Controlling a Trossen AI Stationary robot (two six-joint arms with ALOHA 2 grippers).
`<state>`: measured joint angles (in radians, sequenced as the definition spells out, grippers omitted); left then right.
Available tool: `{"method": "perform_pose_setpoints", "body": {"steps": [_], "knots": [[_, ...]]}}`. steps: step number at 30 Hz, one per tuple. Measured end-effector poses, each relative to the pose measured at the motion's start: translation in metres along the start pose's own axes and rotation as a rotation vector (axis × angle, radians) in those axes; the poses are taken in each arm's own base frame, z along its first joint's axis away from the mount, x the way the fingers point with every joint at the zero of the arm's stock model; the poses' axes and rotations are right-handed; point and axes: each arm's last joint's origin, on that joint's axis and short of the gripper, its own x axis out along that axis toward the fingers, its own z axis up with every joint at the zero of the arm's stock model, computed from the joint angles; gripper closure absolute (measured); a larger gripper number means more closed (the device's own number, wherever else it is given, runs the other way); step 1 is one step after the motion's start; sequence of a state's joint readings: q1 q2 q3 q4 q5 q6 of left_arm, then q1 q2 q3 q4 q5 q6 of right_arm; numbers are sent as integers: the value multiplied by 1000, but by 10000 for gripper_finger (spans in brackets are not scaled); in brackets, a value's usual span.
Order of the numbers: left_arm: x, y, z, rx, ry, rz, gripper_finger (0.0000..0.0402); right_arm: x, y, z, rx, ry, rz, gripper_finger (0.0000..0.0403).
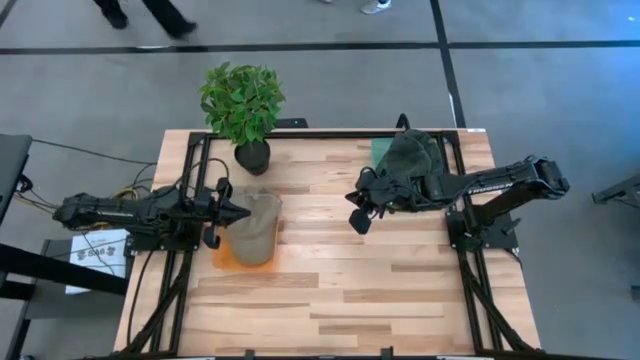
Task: Pick & Place hat
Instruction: Return to Home Position
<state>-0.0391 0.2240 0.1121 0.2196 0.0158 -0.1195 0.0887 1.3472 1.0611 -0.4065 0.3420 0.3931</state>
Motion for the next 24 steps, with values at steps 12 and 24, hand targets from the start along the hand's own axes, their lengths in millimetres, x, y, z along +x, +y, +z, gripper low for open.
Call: {"method": "perform_pose_setpoints", "body": {"steps": [12, 24], "knots": [[-16, 2, -19, 7, -76, -11, 402, 0, -2, 0, 3, 3, -7, 403], [-16, 3, -31, -19, 53, -17, 401, 1, -5, 1, 9, 6, -15, 403]]}}
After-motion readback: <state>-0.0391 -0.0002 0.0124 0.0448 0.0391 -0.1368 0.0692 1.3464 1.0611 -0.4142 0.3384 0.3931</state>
